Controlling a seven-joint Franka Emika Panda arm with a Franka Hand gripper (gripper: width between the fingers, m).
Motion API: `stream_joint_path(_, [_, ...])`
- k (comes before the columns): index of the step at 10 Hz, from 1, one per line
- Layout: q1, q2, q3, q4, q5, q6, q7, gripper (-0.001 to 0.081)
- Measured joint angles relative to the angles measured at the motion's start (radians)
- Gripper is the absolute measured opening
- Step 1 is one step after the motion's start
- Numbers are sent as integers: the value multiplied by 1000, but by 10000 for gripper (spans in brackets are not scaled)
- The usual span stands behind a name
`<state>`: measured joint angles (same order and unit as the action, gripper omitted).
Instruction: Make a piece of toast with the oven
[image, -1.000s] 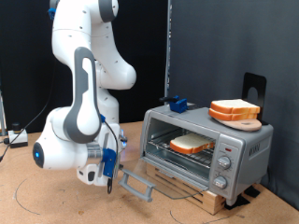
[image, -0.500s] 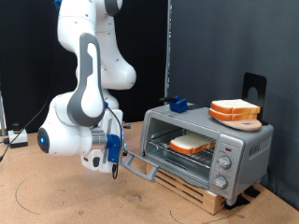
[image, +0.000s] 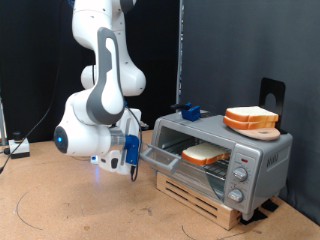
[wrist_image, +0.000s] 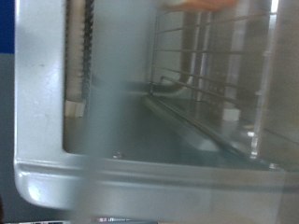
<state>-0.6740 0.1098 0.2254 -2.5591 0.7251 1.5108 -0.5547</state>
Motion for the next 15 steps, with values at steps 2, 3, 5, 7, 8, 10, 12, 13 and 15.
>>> stream_joint_path(2, [14,-47,31,-41,35,0,-4,807])
stream_joint_path(3, [25,-71,48,-60,62,-1,-8,807])
stream_joint_path(5, [54,-117,89,-85,124,-4,-3,807])
stream_joint_path(7, [74,-164,115,-99,142,-12,38,807])
stream_joint_path(8, [72,-175,114,-99,135,-14,54,807])
stream_joint_path(10, [41,-173,86,-89,107,3,68,807])
stream_joint_path(12, [0,-162,48,-73,69,36,93,807])
stream_joint_path(13, [-19,-155,30,-62,55,49,108,807])
stream_joint_path(15, [-52,-134,-7,-33,30,69,141,807])
